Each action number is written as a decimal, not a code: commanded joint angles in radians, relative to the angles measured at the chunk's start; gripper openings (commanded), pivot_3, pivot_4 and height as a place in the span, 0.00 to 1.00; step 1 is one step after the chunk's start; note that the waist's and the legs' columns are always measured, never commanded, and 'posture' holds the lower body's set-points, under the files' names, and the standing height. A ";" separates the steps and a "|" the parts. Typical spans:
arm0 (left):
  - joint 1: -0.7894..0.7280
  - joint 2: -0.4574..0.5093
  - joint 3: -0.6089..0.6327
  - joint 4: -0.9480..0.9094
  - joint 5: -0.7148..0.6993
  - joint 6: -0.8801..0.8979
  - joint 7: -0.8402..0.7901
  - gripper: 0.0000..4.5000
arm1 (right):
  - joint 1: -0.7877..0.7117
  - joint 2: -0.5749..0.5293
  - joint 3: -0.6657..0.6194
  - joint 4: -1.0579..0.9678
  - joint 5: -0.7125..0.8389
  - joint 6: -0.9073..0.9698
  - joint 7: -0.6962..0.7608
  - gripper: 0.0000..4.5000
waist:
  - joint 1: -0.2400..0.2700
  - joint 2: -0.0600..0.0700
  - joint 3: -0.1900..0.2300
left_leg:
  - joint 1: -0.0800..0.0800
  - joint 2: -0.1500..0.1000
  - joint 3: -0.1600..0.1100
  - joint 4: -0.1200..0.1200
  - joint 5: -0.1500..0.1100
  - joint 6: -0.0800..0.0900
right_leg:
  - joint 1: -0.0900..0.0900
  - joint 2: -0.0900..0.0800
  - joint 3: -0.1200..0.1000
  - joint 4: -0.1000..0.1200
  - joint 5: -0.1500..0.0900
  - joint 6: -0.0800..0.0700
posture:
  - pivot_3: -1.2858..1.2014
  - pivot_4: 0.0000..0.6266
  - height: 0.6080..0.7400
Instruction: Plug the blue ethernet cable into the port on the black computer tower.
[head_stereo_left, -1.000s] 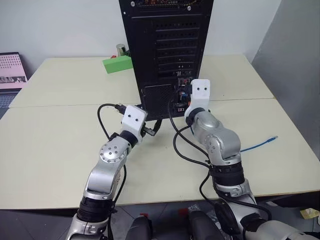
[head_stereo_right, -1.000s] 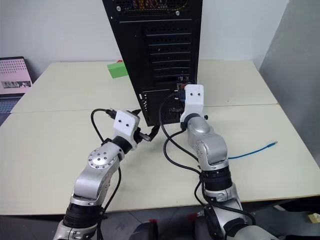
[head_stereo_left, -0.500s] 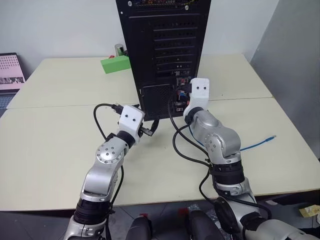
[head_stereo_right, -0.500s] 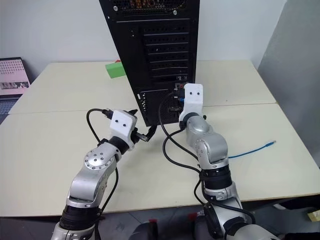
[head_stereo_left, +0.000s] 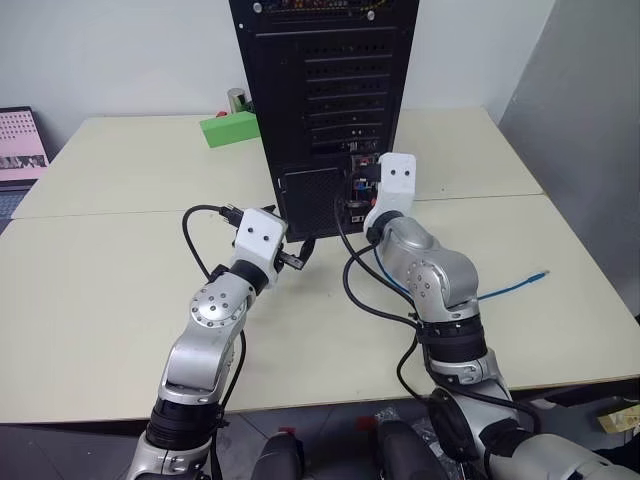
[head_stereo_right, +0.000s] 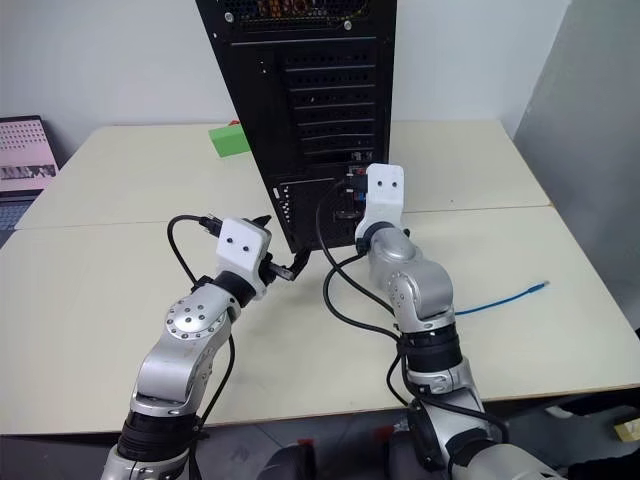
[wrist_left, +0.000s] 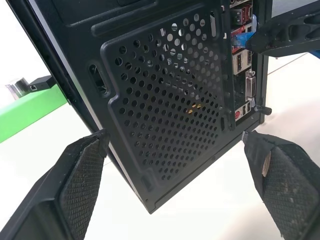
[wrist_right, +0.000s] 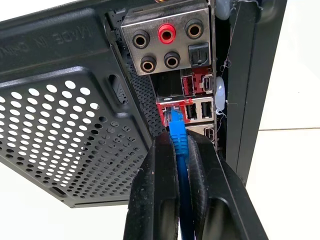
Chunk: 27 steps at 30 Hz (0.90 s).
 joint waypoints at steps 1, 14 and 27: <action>0.000 -0.003 0.004 -0.034 0.004 -0.012 0.001 1.00 | -0.132 0.148 0.023 -0.014 0.045 -0.067 0.028 0.00 | -0.001 0.000 0.000 | 0.000 0.000 0.000 0.000 0.000 0.000 | 0.000 0.000 0.000 0.000 0.000 0.000 | 0.52 0.24 1.00; 0.004 -0.004 0.009 -0.032 0.001 -0.017 0.000 1.00 | -0.134 0.128 0.009 0.024 0.074 -0.092 0.062 0.00 | -0.004 0.000 0.000 | 0.001 0.000 0.000 0.000 0.000 0.000 | 0.000 0.001 0.001 0.001 0.000 0.000 | 0.52 0.24 1.00; -0.003 -0.002 0.033 -0.023 -0.023 0.004 -0.009 1.00 | 0.089 -0.079 0.106 -0.285 0.094 0.058 0.271 0.44 | -0.009 0.000 0.000 | -0.010 0.000 0.003 0.000 0.000 0.000 | -0.015 0.001 0.005 0.005 0.000 0.000 | 0.52 0.24 1.00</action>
